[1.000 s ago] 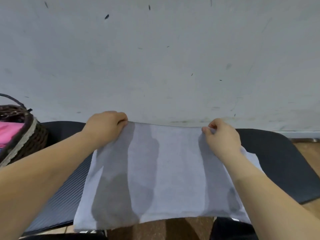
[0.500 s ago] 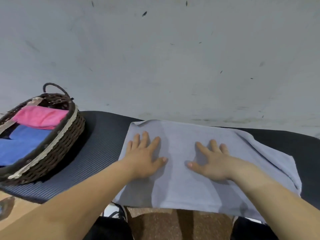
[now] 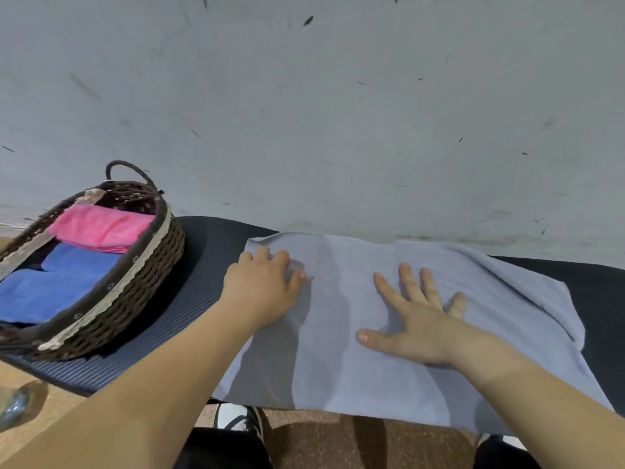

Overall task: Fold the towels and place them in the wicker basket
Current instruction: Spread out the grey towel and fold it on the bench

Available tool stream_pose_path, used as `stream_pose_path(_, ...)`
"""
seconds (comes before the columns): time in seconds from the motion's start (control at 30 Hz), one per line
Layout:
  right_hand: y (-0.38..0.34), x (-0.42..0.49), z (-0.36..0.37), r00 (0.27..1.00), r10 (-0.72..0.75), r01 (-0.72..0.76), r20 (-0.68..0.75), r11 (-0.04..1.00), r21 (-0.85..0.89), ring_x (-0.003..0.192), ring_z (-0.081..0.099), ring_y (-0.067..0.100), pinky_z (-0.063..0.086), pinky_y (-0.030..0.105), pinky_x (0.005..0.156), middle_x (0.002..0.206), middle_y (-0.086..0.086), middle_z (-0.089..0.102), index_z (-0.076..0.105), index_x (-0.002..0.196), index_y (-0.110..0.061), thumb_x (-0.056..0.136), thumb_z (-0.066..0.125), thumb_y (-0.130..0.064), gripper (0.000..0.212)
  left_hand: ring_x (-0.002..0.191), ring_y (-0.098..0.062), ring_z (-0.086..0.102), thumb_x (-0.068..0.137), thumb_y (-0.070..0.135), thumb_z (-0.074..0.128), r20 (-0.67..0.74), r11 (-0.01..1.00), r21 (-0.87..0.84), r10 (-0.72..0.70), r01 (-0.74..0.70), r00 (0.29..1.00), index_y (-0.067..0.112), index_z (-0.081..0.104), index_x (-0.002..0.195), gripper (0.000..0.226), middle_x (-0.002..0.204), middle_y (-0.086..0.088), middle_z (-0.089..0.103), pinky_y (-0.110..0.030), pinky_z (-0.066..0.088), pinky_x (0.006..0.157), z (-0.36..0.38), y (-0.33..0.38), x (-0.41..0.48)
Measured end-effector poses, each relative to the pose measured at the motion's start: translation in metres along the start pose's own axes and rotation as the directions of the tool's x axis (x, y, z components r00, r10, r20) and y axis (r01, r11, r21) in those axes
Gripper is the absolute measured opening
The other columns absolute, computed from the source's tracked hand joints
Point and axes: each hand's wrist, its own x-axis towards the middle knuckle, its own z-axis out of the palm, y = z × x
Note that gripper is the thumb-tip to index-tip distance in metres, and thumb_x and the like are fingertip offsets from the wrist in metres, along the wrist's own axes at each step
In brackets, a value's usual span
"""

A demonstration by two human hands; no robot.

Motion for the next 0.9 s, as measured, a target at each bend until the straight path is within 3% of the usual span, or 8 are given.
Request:
stream_pose_path(0.17,0.011,-0.001,0.004,0.98,-0.164,0.17,-0.109,0.985,0.044,0.151,-0.032,0.016,-0.01,0.06,0.122,0.166,-0.014,-0.028,-0.009,0.154,-0.058,0.086,0.044,-0.082,0.089,0.121,-0.033,0.044,0.098,0.064,0.035,-0.049,0.996,-0.016,-0.086,0.085,0.995,0.024,0.047,0.138,0.058,0.145,-0.005,0.044,-0.042,0.048,0.085,0.003,-0.005,0.023)
stream_pose_path(0.23,0.019,-0.004,0.0,0.965,-0.192,0.211,-0.181,0.973,0.095,0.154,-0.023,0.014,-0.005,0.053,0.125,0.169,-0.014,-0.017,0.0,0.156,-0.055,0.089,0.047,-0.076,0.084,0.124,-0.034,0.044,0.099,0.062,0.036,-0.036,0.994,0.025,-0.103,0.104,0.994,0.021,0.047,0.14,0.059,0.146,-0.008,0.042,-0.044,0.046,0.089,0.0,0.005,0.027)
stream_pose_path(0.33,0.032,-0.016,-0.011,0.94,-0.179,0.241,-0.292,0.951,0.193,0.158,0.001,0.015,0.008,0.039,0.127,0.17,-0.009,0.011,0.023,0.159,-0.042,0.092,0.054,-0.067,0.078,0.134,-0.035,0.04,0.098,0.056,0.042,-0.08,0.999,0.033,-0.005,0.008,0.997,0.018,0.048,0.143,0.059,0.15,-0.009,0.04,-0.046,0.04,0.1,-0.006,0.032,0.028)
stream_pose_path(0.4,0.046,-0.025,-0.018,0.918,-0.14,0.243,-0.37,0.938,0.249,0.148,0.034,0.016,0.026,0.026,0.12,0.157,-0.002,0.043,0.047,0.151,-0.027,0.093,0.061,-0.057,0.066,0.146,-0.034,0.028,0.098,0.054,0.046,-0.093,0.993,-0.034,0.106,-0.109,0.99,0.022,0.043,0.149,0.06,0.163,-0.009,0.029,-0.047,0.035,0.11,-0.007,0.054,0.025)
stream_pose_path(0.5,0.082,-0.041,-0.028,0.891,0.047,0.138,-0.451,0.92,0.367,0.106,0.065,0.011,0.05,0.026,0.092,0.112,-0.008,0.068,0.071,0.11,-0.025,0.091,0.068,-0.049,0.031,0.154,-0.031,0.02,0.098,0.047,0.052,-0.069,0.946,-0.132,0.288,-0.295,0.955,0.023,0.041,0.153,0.061,0.168,-0.009,0.022,-0.044,0.028,0.12,-0.007,0.092,0.017)
stream_pose_path(0.6,0.13,-0.064,-0.034,0.865,0.237,-0.045,-0.442,0.915,0.402,0.076,0.064,0.013,0.052,0.029,0.066,0.081,-0.008,0.067,0.065,0.083,-0.023,0.09,0.068,-0.047,0.025,0.153,-0.031,0.026,0.097,0.041,0.059,-0.081,0.869,-0.234,0.43,-0.436,0.899,0.02,0.048,0.149,0.058,0.166,-0.011,0.028,-0.04,0.028,0.121,-0.005,0.133,0.006)
stream_pose_path(0.8,0.198,-0.09,-0.011,0.876,0.438,-0.309,-0.202,0.831,0.463,0.059,0.052,0.019,0.042,0.034,0.057,0.067,0.0,0.057,0.054,0.074,-0.014,0.077,0.073,-0.062,0.052,0.148,-0.017,0.036,0.1,0.038,0.057,-0.119,0.734,-0.346,0.584,-0.585,0.803,0.025,0.06,0.138,0.04,0.162,0.001,0.038,-0.029,0.03,0.118,-0.006,0.224,-0.009)
stream_pose_path(0.9,0.207,-0.093,0.001,0.888,0.414,-0.292,-0.199,0.844,0.451,0.056,0.051,0.018,0.043,0.035,0.055,0.064,0.004,0.056,0.064,0.075,-0.008,0.077,0.07,-0.059,0.051,0.12,-0.02,0.058,0.1,0.035,0.055,-0.142,0.681,-0.38,0.626,-0.626,0.767,0.02,0.072,0.114,0.027,0.13,0.001,0.063,-0.038,0.048,0.102,-0.018,0.287,0.002)
